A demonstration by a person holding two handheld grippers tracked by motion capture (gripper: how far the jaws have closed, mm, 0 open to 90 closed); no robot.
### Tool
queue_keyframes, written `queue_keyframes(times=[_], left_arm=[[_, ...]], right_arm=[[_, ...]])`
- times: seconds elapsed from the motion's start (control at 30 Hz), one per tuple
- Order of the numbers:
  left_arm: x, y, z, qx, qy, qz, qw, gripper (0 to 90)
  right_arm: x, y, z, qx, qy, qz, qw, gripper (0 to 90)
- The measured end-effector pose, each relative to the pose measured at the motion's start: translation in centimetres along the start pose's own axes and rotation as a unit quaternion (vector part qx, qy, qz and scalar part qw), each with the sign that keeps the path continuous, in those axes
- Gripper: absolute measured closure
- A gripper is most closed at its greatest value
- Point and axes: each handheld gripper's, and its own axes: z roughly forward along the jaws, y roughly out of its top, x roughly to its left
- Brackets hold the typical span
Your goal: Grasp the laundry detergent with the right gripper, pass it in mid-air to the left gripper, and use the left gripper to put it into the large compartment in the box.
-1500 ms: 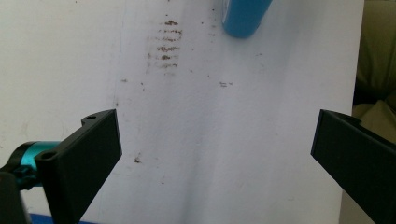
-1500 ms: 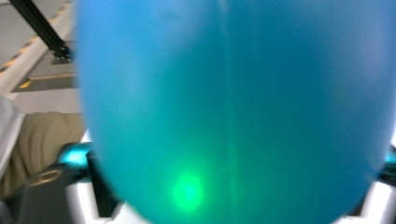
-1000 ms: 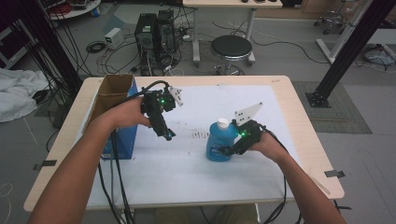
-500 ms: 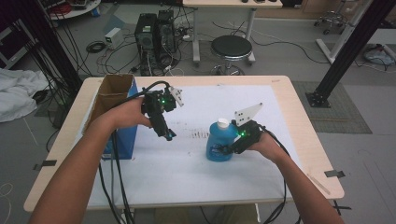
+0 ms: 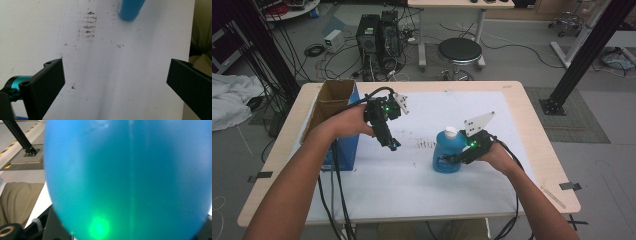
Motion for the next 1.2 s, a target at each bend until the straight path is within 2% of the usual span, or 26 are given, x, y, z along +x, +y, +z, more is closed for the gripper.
queue_keyframes(times=[0.3, 0.47, 0.7, 0.83, 1.03, 1.2], left_arm=[[-0.1, 0.2, -0.1, -0.001, 0.002, 0.001, 1.0000, 1.7], [-0.7, 0.7, -0.5, -0.005, 0.003, 0.005, 1.0000, 1.7], [-1.8, 2.3, -1.9, -0.020, 0.000, 0.010, 0.9998, 1.7], [-2.5, 3.4, -2.5, -0.017, -0.002, 0.018, 0.9997, 1.7], [-3.1, 4.8, -3.3, -0.013, -0.016, 0.008, 0.9998, 1.7], [-3.8, 5.8, -3.7, -0.008, -0.023, 0.022, 0.9995, 1.7]], right_arm=[[0.5, -0.1, -0.1, -0.008, -0.015, -0.010, 0.9998, 44.4], [1.2, 1.1, -0.9, -0.012, -0.015, -0.012, 0.9998, 44.5], [2.2, 3.1, -2.6, -0.004, -0.040, -0.015, 0.9991, 44.4], [2.7, 3.8, -3.2, 0.003, -0.049, -0.012, 0.9987, 44.4], [3.5, 5.0, -3.9, 0.012, -0.058, -0.007, 0.9982, 44.4], [4.4, 6.2, -4.2, 0.025, -0.060, 0.001, 0.9979, 44.4]])
